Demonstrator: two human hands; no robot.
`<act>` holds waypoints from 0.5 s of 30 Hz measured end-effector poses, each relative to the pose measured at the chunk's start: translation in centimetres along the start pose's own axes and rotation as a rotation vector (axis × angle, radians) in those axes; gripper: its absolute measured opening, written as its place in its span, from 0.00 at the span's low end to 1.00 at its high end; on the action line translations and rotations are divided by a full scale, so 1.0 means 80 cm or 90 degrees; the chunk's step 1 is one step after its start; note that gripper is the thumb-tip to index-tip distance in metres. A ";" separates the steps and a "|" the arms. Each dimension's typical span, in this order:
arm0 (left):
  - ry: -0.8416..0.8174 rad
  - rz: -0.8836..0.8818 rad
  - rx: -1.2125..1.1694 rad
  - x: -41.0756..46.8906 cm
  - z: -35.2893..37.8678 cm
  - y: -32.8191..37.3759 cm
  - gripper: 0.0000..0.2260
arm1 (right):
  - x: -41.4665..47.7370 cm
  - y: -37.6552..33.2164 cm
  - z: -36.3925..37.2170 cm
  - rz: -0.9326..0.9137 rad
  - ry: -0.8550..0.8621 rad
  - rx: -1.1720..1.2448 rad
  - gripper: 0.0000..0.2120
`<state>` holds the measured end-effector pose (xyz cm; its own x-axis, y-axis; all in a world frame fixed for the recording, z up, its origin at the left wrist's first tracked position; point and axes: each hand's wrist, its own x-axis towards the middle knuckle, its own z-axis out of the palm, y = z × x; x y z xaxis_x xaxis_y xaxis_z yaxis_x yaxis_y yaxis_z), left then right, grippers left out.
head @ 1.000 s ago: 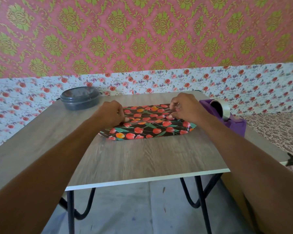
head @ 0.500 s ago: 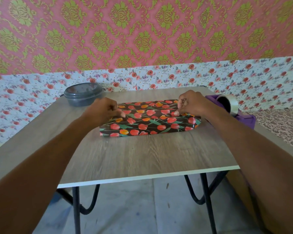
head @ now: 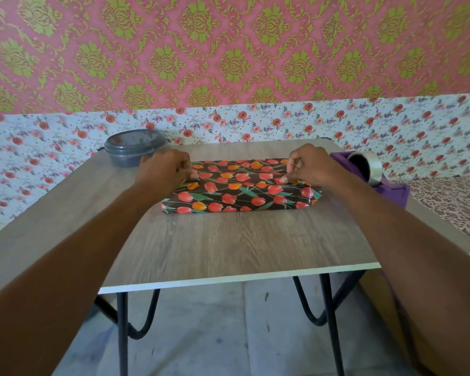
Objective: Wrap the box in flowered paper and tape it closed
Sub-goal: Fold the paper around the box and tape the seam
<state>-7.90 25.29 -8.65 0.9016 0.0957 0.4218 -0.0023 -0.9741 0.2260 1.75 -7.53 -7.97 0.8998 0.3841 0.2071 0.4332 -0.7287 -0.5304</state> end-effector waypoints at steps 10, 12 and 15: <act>-0.161 0.160 -0.100 0.003 0.022 0.058 0.13 | -0.003 0.013 -0.005 0.000 0.100 0.041 0.20; -0.125 0.152 -0.099 -0.002 0.032 0.055 0.12 | -0.009 0.016 -0.011 -0.004 0.123 0.060 0.22; -0.103 0.117 -0.158 -0.008 0.035 0.056 0.10 | -0.016 0.019 -0.017 -0.027 0.148 0.068 0.23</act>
<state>-7.26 20.32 -10.32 0.9334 -0.1294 0.3346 -0.2576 -0.8909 0.3742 1.35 -9.89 -7.90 0.8740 0.2639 0.4081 0.4743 -0.6460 -0.5981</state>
